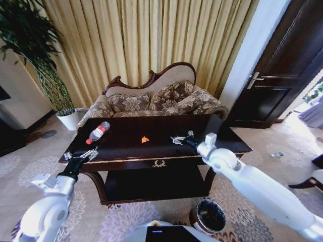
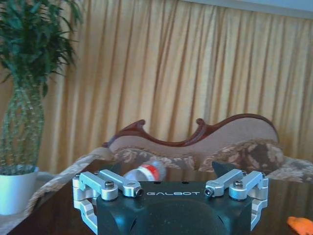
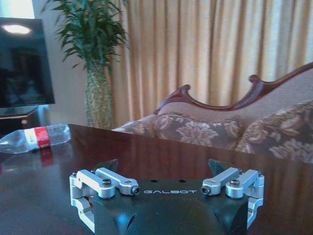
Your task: Move to the front of the table and place the trash on the table into the trash bin.
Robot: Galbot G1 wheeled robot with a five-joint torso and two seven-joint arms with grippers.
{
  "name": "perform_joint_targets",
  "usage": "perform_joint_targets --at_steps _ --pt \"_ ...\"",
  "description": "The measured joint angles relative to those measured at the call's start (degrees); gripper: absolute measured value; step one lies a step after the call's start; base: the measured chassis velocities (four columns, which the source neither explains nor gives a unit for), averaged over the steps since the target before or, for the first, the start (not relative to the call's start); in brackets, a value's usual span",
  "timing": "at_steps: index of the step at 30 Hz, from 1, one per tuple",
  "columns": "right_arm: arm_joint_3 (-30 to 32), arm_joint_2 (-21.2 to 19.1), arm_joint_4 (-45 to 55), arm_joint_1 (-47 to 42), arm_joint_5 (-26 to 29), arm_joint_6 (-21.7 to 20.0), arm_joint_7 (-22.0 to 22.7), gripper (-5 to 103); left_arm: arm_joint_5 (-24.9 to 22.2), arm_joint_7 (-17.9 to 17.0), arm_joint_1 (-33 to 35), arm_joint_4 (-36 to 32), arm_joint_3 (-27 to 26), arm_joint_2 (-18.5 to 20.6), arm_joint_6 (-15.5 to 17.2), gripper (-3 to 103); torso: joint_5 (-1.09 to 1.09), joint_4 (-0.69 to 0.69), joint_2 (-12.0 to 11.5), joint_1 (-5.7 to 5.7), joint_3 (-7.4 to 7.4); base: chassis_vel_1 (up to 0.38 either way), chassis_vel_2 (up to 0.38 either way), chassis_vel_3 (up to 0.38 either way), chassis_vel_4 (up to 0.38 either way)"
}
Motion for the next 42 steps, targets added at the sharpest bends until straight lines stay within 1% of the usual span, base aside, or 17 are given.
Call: perform_joint_targets --at_steps 5,6,8,13,15,16,17,20,21,23,24,25,28,29,36,37,42 --pt "-5.98 1.66 -0.82 5.17 0.11 -0.17 -0.21 100 0.34 0.40 1.72 -0.56 -1.88 -2.52 0.02 100 0.00 0.01 0.00 0.00 0.00 0.000 0.000 0.000 0.000" --pt "-5.98 1.66 -0.82 5.17 0.11 -0.17 -0.21 100 0.34 0.40 1.72 -0.56 -1.88 -2.52 0.02 100 0.00 0.01 0.00 0.00 0.00 0.000 0.000 0.000 0.000" --pt "-9.53 3.60 -0.97 7.42 -0.37 -0.69 0.34 100 0.38 0.46 2.24 -0.95 -2.48 -3.54 0.02 100 -0.01 0.00 0.00 0.00 0.00 0.000 0.000 0.000 0.000" --pt "-13.19 6.53 -1.41 9.81 -1.45 -2.02 2.45 100 -0.09 0.48 2.32 -1.49 -2.39 -3.97 -0.08 100 0.00 0.00 0.00 0.00 0.00 0.000 0.000 0.000 0.000" --pt "-15.43 8.40 -1.78 11.47 -1.56 -3.44 4.58 100 -0.22 0.51 2.30 -1.79 -2.12 -4.18 -0.10 100 0.00 0.00 0.00 0.00 0.00 0.000 0.000 0.000 0.000" --pt "-17.83 9.59 -2.11 13.32 -1.51 -4.81 7.07 100 -0.20 0.57 2.29 -2.22 -1.81 -4.40 -0.04 100 -0.01 0.02 0.00 0.00 0.00 0.000 0.000 0.000 0.000" --pt "-17.83 9.59 -2.11 13.32 -1.51 -4.81 7.07 100 -0.20 0.57 2.29 -2.22 -1.81 -4.40 -0.04 100 -0.01 0.02 0.00 0.00 0.00 0.000 0.000 0.000 0.000" --pt "-21.44 9.93 -1.88 16.90 -0.03 -8.71 11.40 100 0.14 0.62 2.30 -2.97 -1.33 -4.54 0.49 100 -0.01 0.00 0.00 0.00 0.00 0.000 0.000 0.000 0.000" --pt "-21.44 9.93 -1.88 16.90 -0.03 -8.71 11.40 100 0.14 0.62 2.30 -2.97 -1.33 -4.54 0.49 100 -0.01 0.00 0.00 0.00 0.00 0.000 0.000 0.000 0.000" --pt "-23.20 9.97 -1.30 19.55 2.36 -12.75 15.64 100 0.24 0.62 2.19 -3.24 -1.03 -4.54 0.67 100 -0.01 -0.01 0.00 0.00 0.00 0.000 0.000 0.000 0.000" --pt "-23.66 10.24 -1.13 20.46 3.47 -14.05 17.58 100 0.27 0.62 2.13 -3.26 -0.92 -4.54 0.69 100 -0.01 -0.01 0.00 0.00 0.00 0.000 0.000 0.000 0.000" --pt "-23.66 10.24 -1.13 20.46 3.47 -14.05 17.58 100 0.27 0.62 2.13 -3.26 -0.92 -4.54 0.69 100 -0.01 -0.01 0.00 0.00 0.00 0.000 0.000 0.000 0.000" --pt "-24.70 12.36 -0.90 23.22 8.56 -18.15 23.91 100 0.53 0.62 1.95 -3.36 -0.54 -4.65 0.71 100 -0.01 0.00 0.00 0.00 0.00 0.000 0.000 0.000 0.000" --pt "-24.70 12.36 -0.90 23.22 8.56 -18.15 23.91 100 0.53 0.62 1.95 -3.36 -0.54 -4.65 0.71 100 -0.01 0.00 0.00 0.00 0.00 0.000 0.000 0.000 0.000" --pt "-26.38 16.70 -3.32 26.83 15.51 -20.04 28.19 100 0.77 0.62 2.08 -3.54 -0.59 -4.86 0.70 100 -0.01 -0.01 0.00 0.00 0.00 0.000 0.000 0.000 0.000" --pt "-26.77 18.12 -4.04 27.38 17.41 -20.52 30.05 100 0.79 0.61 2.09 -3.54 -0.76 -4.85 0.69 100 -0.01 0.00 0.00 0.00 0.00 0.000 0.000 0.000 0.000" --pt "-28.22 20.29 -5.27 27.88 17.86 -20.68 31.55 100 0.74 0.61 2.11 -3.47 -1.00 -4.86 0.59 100 -0.01 0.00 0.00 0.00 0.00 0.000 0.000 0.000 0.000"
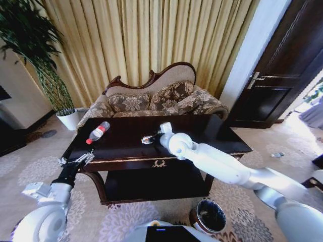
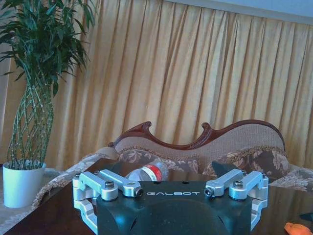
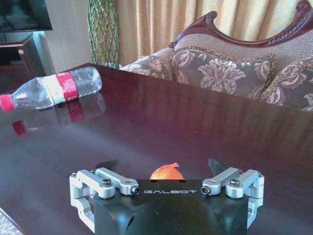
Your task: Move to the front of the table and place the trash on the table into the trash bin.
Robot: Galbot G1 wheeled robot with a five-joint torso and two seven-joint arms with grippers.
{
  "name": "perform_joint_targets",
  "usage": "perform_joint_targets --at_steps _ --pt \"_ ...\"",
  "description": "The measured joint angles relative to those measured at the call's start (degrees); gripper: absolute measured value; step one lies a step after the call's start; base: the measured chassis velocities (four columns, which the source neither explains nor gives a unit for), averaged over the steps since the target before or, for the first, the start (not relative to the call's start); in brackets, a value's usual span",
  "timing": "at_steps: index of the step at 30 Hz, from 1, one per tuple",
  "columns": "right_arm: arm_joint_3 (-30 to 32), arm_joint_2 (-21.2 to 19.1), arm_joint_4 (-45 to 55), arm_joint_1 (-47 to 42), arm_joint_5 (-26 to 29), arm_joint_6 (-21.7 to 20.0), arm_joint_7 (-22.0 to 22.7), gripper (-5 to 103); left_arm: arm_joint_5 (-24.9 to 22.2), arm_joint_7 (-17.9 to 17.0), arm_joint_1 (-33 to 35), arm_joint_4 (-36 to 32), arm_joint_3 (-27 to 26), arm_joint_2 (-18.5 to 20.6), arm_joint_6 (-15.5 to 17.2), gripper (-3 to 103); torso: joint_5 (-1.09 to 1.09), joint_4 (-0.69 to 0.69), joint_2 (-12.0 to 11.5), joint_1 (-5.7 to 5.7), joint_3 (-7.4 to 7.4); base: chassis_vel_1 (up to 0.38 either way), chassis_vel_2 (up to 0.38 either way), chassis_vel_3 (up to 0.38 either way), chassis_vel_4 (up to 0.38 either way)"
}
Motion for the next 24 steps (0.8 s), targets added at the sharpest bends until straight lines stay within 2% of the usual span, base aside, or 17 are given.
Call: perform_joint_targets --at_steps 12,24 --pt "-0.23 2.36 -2.75 -1.24 -1.12 0.82 1.50 100 -0.65 -0.06 -0.41 0.37 0.21 -0.67 -0.38 100 0.01 -0.01 0.00 0.00 0.00 0.000 0.000 0.000 0.000" --pt "-0.35 2.11 -2.47 -2.65 -1.94 1.03 3.03 100 -0.57 0.00 -0.48 0.69 0.25 -0.84 -0.65 100 0.01 -0.01 0.00 0.00 0.00 0.000 0.000 0.000 0.000"
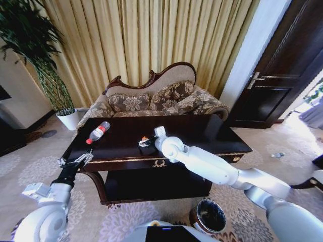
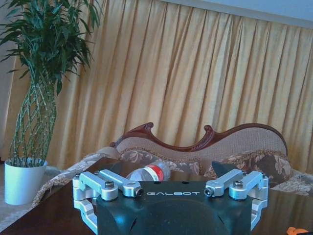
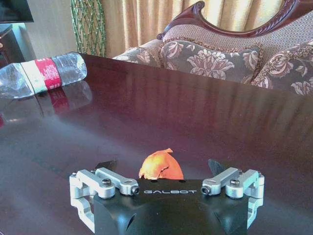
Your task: Move to the front of the table and place the trash on the table into the trash bin.
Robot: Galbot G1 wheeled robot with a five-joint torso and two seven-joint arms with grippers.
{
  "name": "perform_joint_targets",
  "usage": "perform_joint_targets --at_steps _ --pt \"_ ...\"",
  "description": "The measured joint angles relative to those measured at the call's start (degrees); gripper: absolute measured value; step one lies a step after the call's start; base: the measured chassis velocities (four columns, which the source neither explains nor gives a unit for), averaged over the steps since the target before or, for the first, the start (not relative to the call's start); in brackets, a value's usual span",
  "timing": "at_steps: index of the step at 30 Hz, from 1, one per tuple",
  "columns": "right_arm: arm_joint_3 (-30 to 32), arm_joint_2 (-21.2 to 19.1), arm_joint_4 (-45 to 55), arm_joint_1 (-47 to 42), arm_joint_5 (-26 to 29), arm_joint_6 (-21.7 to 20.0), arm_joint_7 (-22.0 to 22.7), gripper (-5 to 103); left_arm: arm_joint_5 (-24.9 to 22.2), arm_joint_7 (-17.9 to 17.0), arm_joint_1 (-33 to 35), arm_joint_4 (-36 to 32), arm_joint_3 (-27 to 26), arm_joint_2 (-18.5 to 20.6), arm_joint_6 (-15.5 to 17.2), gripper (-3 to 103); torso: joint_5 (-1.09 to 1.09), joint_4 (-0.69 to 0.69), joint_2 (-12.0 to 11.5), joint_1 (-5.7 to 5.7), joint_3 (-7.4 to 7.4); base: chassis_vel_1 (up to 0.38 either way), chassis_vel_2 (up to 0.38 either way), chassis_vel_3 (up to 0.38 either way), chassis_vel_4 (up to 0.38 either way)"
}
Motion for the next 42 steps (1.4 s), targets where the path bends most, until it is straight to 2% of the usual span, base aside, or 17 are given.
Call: perform_joint_targets --at_steps 2,6,11,12,15,18,21,24,25,27,28,29,32,37,38,40,42 --pt "0.01 0.00 0.06 -0.17 -0.14 0.09 0.05 101 0.00 0.00 -0.06 0.00 0.08 0.04 -0.01 100 0.00 0.00 0.00 0.00 0.00 0.000 0.000 0.000 0.000" --pt "0.02 -0.06 0.16 -0.47 -0.45 0.23 0.13 87 -0.01 0.00 -0.11 0.00 0.32 0.09 -0.02 100 0.00 0.00 0.00 0.00 0.00 0.000 0.000 0.000 0.000" --pt "-0.23 -0.24 0.17 -0.54 -0.94 0.35 0.12 77 -0.02 0.05 -0.13 0.18 0.32 0.16 -0.06 100 0.00 0.00 0.00 0.00 0.00 0.000 0.000 0.000 0.000" --pt "-0.44 -0.30 0.17 -0.55 -1.31 0.44 0.05 66 -0.08 0.09 -0.17 0.28 0.25 0.27 -0.09 100 0.00 0.00 0.00 0.00 0.00 0.000 0.000 0.000 0.000" --pt "-0.69 -0.30 0.16 -0.57 -1.79 0.56 0.00 60 -0.25 0.10 -0.22 0.30 0.14 0.43 -0.10 100 0.00 0.00 0.00 0.00 0.00 0.000 0.000 0.000 0.000" --pt "-0.96 -0.25 0.13 -0.62 -2.17 0.67 -0.06 49 -0.37 0.10 -0.31 0.40 0.13 0.56 -0.11 100 0.00 0.00 0.00 0.00 0.00 0.000 0.000 0.000 0.000" --pt "-1.30 -0.20 0.13 -0.62 -2.45 0.85 -0.09 33 -0.41 0.10 -0.43 0.61 0.20 0.59 -0.27 100 0.00 0.00 0.00 0.00 0.00 0.000 0.000 0.000 0.000" --pt "-1.46 -0.21 0.13 -0.58 -2.53 0.93 -0.09 27 -0.42 0.10 -0.44 0.66 0.25 0.58 -0.31 100 0.00 0.00 0.00 0.00 0.00 0.000 0.000 0.000 0.000" --pt "-1.61 -0.30 0.13 -0.49 -2.70 1.04 -0.16 16 -0.46 0.11 -0.44 0.72 0.25 0.58 -0.38 100 0.00 0.01 0.00 0.00 0.00 0.000 0.000 0.000 0.000" --pt "-1.65 -0.33 0.14 -0.45 -2.76 1.11 -0.18 16 -0.52 0.10 -0.44 0.75 0.23 0.59 -0.39 100 0.00 0.00 0.00 0.00 0.00 0.000 0.000 0.000 0.000" --pt "-1.65 -0.33 0.22 -0.44 -2.78 1.31 -0.17 6 -0.61 0.10 -0.46 0.80 0.17 0.62 -0.40 100 0.00 0.00 0.00 0.00 0.00 0.000 0.000 0.000 0.000" --pt "-1.64 -0.34 0.36 -0.44 -2.83 1.56 -0.14 3 -0.65 0.10 -0.48 0.83 0.16 0.65 -0.41 100 0.00 0.01 0.00 0.00 0.00 0.000 0.000 0.000 0.000" --pt "-1.55 -0.39 0.61 -0.61 -3.48 2.41 -0.11 2 -0.70 0.10 -0.52 0.86 0.16 0.72 -0.42 100 0.00 0.01 0.00 0.00 0.00 0.000 0.000 0.000 0.000" --pt "0.58 -1.37 2.24 -2.85 -8.23 9.28 -0.27 2 -1.22 0.09 -1.13 1.42 0.27 1.40 -0.43 100 0.00 0.02 0.00 0.00 0.00 0.000 0.000 0.000 0.000" --pt "0.58 -1.37 2.24 -2.85 -8.23 9.28 -0.27 2 -1.22 0.09 -1.13 1.42 0.27 1.40 -0.43 100 0.00 0.02 0.00 0.00 0.00 0.000 0.000 0.000 0.000" --pt "2.35 -2.09 2.85 -3.88 -9.74 10.66 -0.83 2 -1.35 0.09 -1.34 1.61 0.32 1.67 -0.43 100 0.00 0.02 0.00 0.00 0.00 0.000 0.000 0.000 0.000" --pt "8.62 -5.25 4.21 -7.80 -15.77 13.11 -3.89 2 -1.64 0.09 -2.16 2.33 0.78 2.50 -0.43 100 0.01 0.00 0.00 0.00 0.00 0.000 0.000 0.000 0.000"
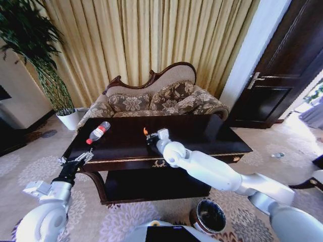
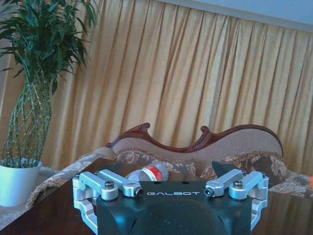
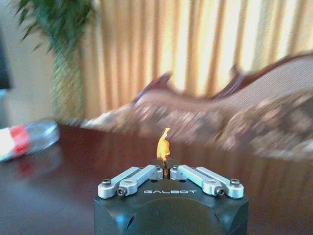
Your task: Move to the front of the table and place the trash on the table into the trash bin.
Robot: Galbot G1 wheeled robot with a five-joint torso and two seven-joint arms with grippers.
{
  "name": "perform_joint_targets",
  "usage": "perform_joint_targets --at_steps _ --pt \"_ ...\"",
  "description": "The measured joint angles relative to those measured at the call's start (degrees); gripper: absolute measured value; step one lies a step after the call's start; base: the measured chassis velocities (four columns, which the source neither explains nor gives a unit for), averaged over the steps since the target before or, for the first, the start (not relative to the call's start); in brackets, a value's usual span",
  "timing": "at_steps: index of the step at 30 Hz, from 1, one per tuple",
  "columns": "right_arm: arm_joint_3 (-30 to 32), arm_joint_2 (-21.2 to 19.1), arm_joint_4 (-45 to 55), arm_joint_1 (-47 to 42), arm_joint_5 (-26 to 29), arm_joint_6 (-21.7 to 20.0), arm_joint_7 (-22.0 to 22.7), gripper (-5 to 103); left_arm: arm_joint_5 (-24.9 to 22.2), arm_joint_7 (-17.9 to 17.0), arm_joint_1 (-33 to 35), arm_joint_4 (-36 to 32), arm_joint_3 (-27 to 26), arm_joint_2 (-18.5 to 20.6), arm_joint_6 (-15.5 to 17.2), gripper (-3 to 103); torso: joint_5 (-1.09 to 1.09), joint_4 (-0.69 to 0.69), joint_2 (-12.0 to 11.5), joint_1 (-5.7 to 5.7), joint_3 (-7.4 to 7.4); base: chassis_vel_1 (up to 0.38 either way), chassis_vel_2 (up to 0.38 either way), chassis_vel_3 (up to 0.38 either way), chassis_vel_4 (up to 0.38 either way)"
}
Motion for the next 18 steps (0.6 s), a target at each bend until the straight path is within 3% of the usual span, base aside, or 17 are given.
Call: perform_joint_targets --at_steps 3,5,8,11,18 --pt "3.49 -1.64 0.45 -2.24 -2.33 0.57 -0.97 2 -0.07 0.00 -0.62 0.40 0.38 0.40 0.00 100 0.00 -0.01 0.01 0.00 0.00 0.000 0.000 0.000 0.000" --pt "11.93 -4.88 1.72 -7.38 -4.08 0.98 -1.36 2 -0.26 -0.07 -1.85 1.18 1.14 1.01 0.12 100 0.02 -0.02 0.00 0.00 0.00 0.000 0.000 0.000 0.000" --pt "15.83 -6.80 2.28 -9.80 -4.63 1.22 -1.52 2 -0.34 -0.11 -2.31 1.52 1.42 1.32 0.20 100 0.00 0.00 0.00 0.00 0.00 0.000 0.000 0.000 0.000" --pt "25.33 -12.19 3.22 -17.08 -8.60 3.27 -4.10 2 -1.14 -0.09 -3.66 2.64 1.80 2.94 0.47 100 0.00 -0.03 0.00 0.00 0.00 0.000 0.000 0.000 0.000" --pt "33.58 -14.59 3.35 -23.82 -8.77 4.47 -5.84 2 -1.51 0.34 -5.36 4.42 2.38 4.05 0.63 100 0.00 0.01 0.01 0.00 0.00 0.000 0.000 0.000 0.000"
